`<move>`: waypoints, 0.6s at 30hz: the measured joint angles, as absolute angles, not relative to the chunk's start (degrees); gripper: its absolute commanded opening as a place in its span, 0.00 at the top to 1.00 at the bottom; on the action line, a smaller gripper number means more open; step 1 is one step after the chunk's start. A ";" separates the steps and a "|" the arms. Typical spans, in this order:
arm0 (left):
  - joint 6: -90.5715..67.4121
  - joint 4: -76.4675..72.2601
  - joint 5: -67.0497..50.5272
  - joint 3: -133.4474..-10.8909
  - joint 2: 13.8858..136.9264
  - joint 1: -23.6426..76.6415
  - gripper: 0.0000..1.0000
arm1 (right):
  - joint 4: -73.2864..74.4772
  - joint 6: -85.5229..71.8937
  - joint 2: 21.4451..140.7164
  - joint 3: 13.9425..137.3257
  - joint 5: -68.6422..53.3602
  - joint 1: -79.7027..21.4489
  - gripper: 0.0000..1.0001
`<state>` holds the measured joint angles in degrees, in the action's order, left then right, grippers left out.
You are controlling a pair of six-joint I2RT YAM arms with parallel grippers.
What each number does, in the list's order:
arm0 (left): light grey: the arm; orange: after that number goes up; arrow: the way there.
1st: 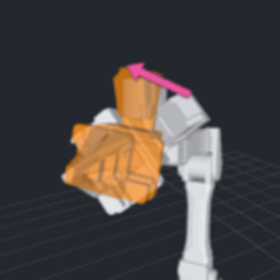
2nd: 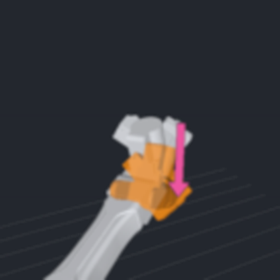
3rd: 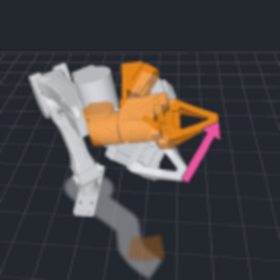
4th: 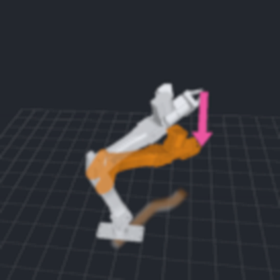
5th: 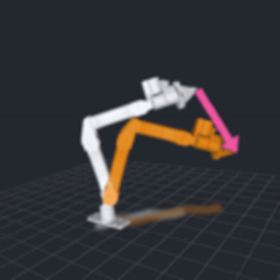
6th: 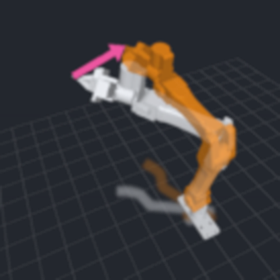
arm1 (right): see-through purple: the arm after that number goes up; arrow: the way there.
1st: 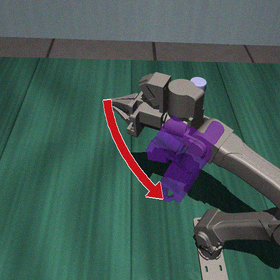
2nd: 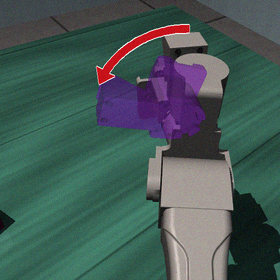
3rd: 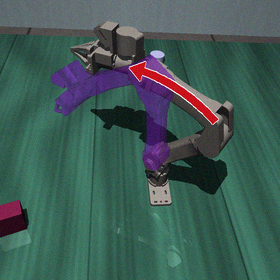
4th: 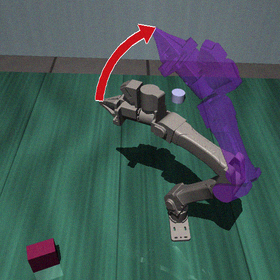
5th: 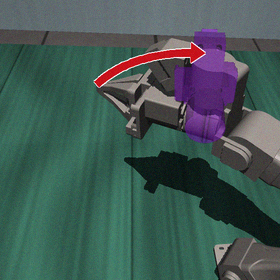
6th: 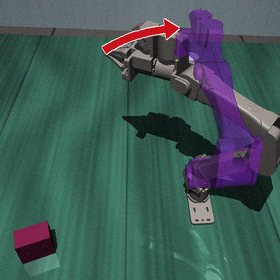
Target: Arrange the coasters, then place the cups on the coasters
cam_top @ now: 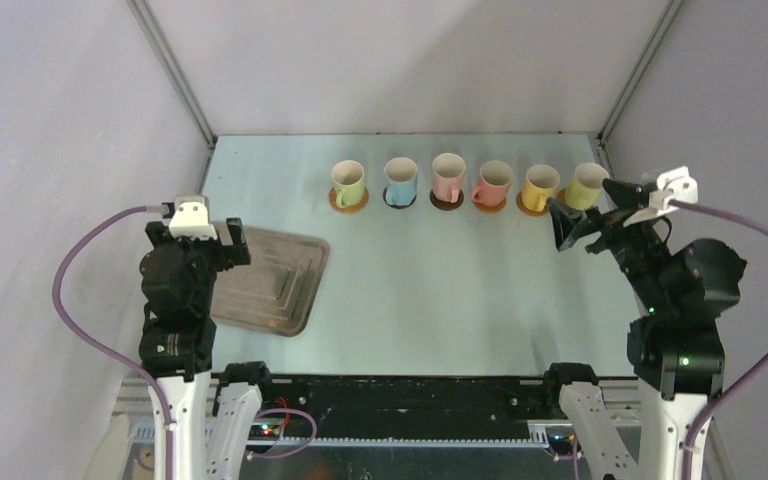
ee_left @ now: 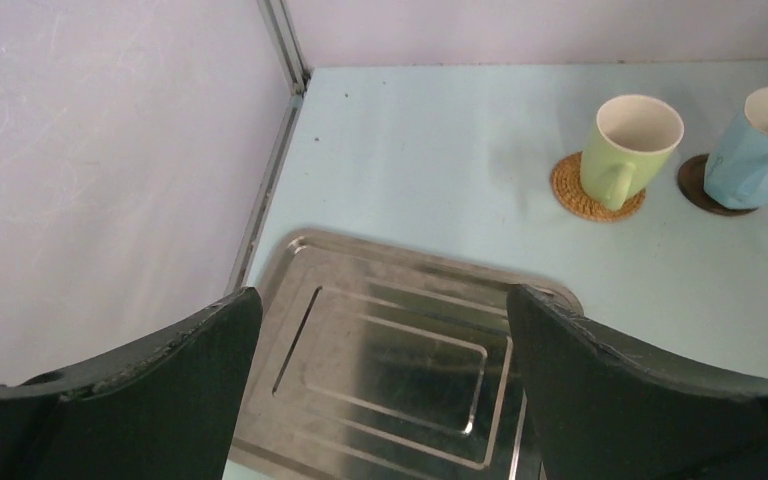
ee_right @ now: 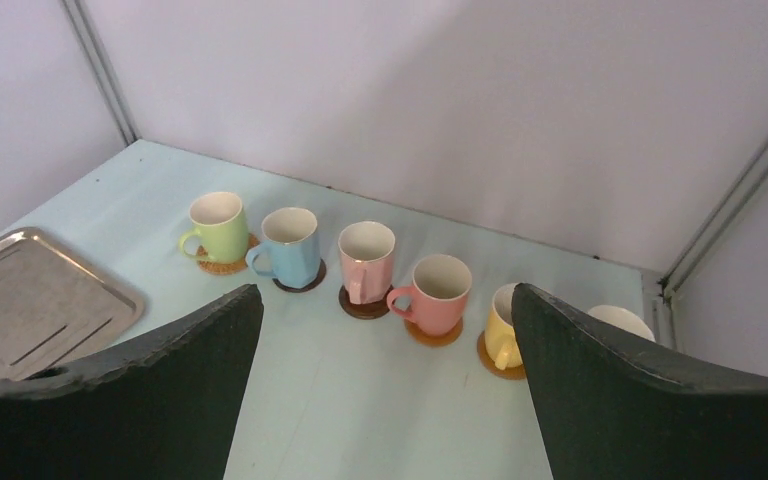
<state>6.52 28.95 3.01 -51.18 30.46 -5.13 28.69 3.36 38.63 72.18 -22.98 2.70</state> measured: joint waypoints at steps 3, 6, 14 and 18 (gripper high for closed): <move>6.52 31.27 3.01 -51.20 29.82 -5.13 0.00 | 28.53 3.70 34.85 69.87 -21.69 2.70 0.00; 6.48 34.92 3.07 -51.70 29.17 -5.13 0.00 | 30.22 3.70 34.17 66.00 -21.39 2.68 0.01; 6.55 41.34 3.95 -55.72 24.18 -5.15 0.00 | 39.13 2.74 31.00 63.33 -20.38 2.42 0.01; 7.35 44.69 4.56 -56.95 21.21 -5.17 0.00 | 44.66 2.70 26.70 68.55 -19.05 2.31 0.00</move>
